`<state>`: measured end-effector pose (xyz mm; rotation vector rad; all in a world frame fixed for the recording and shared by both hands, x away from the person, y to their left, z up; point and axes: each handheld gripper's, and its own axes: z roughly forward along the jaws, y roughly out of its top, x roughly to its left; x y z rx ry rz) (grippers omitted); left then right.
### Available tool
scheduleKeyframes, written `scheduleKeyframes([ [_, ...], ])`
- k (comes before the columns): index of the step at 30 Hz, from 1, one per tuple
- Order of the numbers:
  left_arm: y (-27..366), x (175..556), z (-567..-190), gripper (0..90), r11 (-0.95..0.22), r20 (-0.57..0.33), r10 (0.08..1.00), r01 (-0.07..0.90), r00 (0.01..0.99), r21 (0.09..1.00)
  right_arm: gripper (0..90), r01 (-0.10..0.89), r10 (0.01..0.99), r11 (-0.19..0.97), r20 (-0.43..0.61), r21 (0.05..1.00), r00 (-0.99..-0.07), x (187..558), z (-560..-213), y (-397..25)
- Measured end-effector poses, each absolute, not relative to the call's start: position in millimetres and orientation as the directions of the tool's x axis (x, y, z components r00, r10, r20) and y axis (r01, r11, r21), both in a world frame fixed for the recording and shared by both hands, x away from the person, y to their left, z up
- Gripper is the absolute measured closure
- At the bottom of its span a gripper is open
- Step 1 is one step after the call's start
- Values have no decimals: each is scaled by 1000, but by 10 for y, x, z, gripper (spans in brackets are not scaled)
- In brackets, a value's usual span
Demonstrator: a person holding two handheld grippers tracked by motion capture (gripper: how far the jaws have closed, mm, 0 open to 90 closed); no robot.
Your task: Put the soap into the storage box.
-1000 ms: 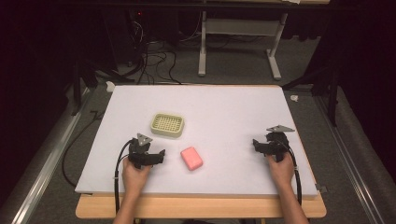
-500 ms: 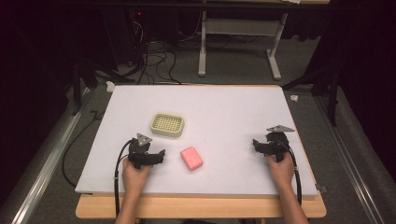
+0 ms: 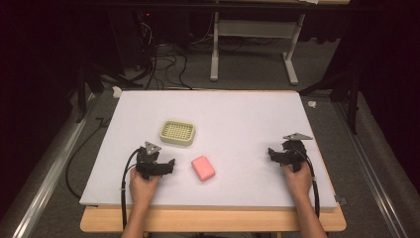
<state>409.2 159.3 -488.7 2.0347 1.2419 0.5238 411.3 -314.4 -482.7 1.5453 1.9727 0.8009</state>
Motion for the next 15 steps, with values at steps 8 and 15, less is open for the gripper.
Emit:
scheduleKeyframes([
  [8, 1592, 4098, -4886, 153, -309, -12, 886, 611, 463, 729, 211, 676, 975, 178, -33, 715, -222, 4117, -4828, -3146],
  [15, 1591, 4102, -4884, 153, -309, -14, 887, 614, 462, 727, 212, 677, 975, 177, -33, 714, -220, 4117, -4828, -3146],
])
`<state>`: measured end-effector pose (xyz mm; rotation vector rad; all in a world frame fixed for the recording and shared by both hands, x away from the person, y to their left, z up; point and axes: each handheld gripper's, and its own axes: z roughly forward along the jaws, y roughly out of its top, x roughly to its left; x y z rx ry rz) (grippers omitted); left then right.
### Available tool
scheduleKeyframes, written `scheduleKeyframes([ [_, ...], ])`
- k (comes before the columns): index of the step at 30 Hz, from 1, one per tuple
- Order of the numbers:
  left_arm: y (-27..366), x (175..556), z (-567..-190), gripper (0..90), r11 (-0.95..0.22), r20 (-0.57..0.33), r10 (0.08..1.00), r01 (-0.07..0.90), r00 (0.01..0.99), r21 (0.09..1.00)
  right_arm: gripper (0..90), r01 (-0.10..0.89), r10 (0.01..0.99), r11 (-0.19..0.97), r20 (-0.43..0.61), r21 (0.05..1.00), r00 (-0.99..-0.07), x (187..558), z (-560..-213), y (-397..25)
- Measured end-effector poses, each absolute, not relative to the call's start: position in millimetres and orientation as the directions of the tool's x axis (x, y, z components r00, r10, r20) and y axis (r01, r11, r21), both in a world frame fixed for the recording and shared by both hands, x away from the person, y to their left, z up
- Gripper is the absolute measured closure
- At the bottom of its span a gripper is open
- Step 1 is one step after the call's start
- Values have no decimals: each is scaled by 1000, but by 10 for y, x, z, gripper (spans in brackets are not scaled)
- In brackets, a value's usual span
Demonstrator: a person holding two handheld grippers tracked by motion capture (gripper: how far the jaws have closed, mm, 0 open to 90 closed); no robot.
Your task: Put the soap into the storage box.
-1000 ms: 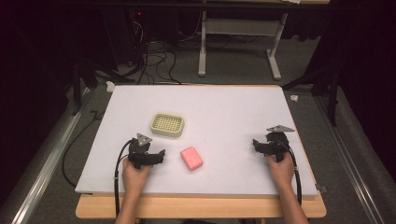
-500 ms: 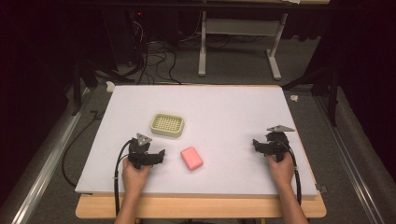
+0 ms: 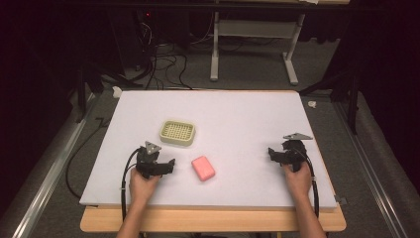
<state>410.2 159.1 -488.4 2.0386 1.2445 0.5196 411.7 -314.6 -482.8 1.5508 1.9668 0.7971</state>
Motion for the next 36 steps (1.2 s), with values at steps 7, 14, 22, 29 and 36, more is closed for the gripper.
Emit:
scheduleKeyframes([
  [7, 1588, 4097, -4876, 152, -309, -11, 888, 614, 460, 726, 212, 677, 975, 176, -32, 715, -220, 4116, -4828, -3145],
  [14, 1558, 4059, -4827, 142, -299, -37, 876, 602, 481, 741, 212, 677, 975, 176, -32, 714, -219, 4116, -4828, -3144],
  [22, 1459, 3989, -4748, 129, -281, -88, 848, 585, 522, 761, 212, 676, 975, 177, -32, 715, -220, 4116, -4828, -3144],
  [29, 1362, 3886, -4672, 124, -288, -103, 818, 558, 566, 778, 213, 678, 975, 175, -32, 714, -218, 4114, -4827, -3141],
  [36, 1261, 3800, -4581, 120, -290, -115, 789, 531, 604, 796, 213, 678, 975, 179, -35, 713, -220, 4113, -4826, -3142],
])
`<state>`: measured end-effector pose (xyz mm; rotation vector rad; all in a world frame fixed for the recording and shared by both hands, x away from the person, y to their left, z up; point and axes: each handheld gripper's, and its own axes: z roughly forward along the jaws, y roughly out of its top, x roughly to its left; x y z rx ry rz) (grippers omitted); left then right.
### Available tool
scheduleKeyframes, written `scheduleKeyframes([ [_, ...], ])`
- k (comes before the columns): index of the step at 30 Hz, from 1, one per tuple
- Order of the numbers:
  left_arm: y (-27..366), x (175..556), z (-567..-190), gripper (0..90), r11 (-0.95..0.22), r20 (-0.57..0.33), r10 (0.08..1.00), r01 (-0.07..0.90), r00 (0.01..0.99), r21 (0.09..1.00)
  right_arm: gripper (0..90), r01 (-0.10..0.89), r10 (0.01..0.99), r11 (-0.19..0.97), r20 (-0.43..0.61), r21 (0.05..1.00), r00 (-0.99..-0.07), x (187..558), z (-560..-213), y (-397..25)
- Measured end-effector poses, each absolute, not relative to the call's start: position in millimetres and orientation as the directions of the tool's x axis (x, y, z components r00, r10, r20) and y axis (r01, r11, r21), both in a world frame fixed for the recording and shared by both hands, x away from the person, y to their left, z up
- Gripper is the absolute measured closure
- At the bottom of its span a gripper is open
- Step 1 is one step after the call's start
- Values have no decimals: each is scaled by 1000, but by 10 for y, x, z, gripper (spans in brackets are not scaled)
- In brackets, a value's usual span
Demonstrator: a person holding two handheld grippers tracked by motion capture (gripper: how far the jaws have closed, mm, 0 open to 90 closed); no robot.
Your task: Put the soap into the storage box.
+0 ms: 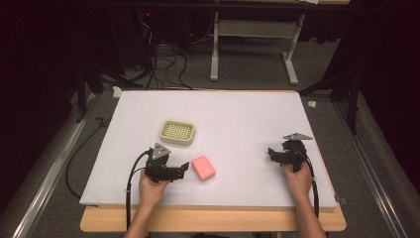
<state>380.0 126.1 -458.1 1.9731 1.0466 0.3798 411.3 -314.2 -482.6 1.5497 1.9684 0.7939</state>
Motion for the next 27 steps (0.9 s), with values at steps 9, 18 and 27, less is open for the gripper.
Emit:
scheduleKeyframes([
  [9, 1120, 3717, -4552, 111, -321, -109, 754, 508, 648, 799, 213, 677, 975, 179, -35, 713, -221, 4112, -4825, -3141],
  [18, 971, 3676, -4564, 90, -351, -102, 725, 493, 681, 796, 213, 677, 976, 177, -37, 715, -217, 4109, -4826, -3135],
  [27, 831, 3662, -4596, 69, -386, -83, 707, 481, 702, 787, 213, 673, 975, 183, -43, 717, -220, 4107, -4828, -3134],
])
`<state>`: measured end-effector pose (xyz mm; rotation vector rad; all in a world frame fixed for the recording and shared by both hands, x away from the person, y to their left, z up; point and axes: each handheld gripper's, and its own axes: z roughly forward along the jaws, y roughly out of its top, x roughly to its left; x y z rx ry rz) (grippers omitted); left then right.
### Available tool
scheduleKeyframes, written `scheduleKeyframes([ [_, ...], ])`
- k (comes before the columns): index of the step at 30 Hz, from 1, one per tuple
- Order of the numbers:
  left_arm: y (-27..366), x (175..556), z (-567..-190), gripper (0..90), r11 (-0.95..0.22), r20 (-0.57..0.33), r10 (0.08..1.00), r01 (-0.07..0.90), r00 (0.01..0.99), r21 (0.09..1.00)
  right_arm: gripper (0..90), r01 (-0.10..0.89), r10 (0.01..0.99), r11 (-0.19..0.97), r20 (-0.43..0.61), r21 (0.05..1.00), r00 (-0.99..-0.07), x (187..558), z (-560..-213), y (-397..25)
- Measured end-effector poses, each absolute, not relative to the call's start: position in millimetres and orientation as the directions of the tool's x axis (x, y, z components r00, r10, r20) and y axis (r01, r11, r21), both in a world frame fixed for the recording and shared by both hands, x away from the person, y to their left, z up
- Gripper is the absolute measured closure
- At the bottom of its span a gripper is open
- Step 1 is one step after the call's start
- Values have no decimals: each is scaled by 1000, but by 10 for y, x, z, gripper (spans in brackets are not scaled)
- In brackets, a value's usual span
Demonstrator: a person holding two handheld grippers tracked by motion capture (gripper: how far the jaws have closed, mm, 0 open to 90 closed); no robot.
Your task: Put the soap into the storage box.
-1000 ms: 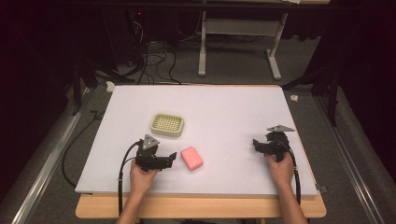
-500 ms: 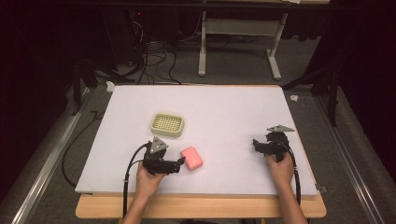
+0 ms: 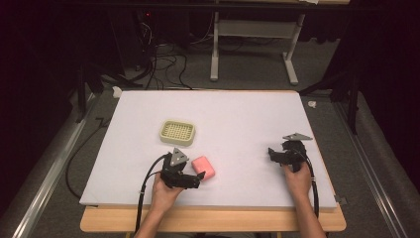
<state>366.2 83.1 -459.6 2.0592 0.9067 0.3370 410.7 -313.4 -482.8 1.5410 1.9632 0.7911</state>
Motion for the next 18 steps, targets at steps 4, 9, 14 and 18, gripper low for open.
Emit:
scheduleKeyframes([
  [4, 770, 3677, -4618, 46, -402, -71, 698, 472, 712, 785, 214, 674, 975, 181, -41, 716, -218, 4104, -4826, -3131],
  [9, 682, 3703, -4676, 22, -438, -63, 682, 475, 729, 763, 214, 673, 975, 184, -44, 716, -220, 4103, -4826, -3132],
  [14, 631, 3730, -4703, 7, -444, -67, 676, 479, 733, 757, 215, 672, 975, 184, -46, 717, -219, 4098, -4826, -3127],
  [18, 595, 3760, -4721, 7, -470, -49, 669, 472, 742, 746, 216, 672, 975, 184, -44, 717, -219, 4097, -4826, -3129],
])
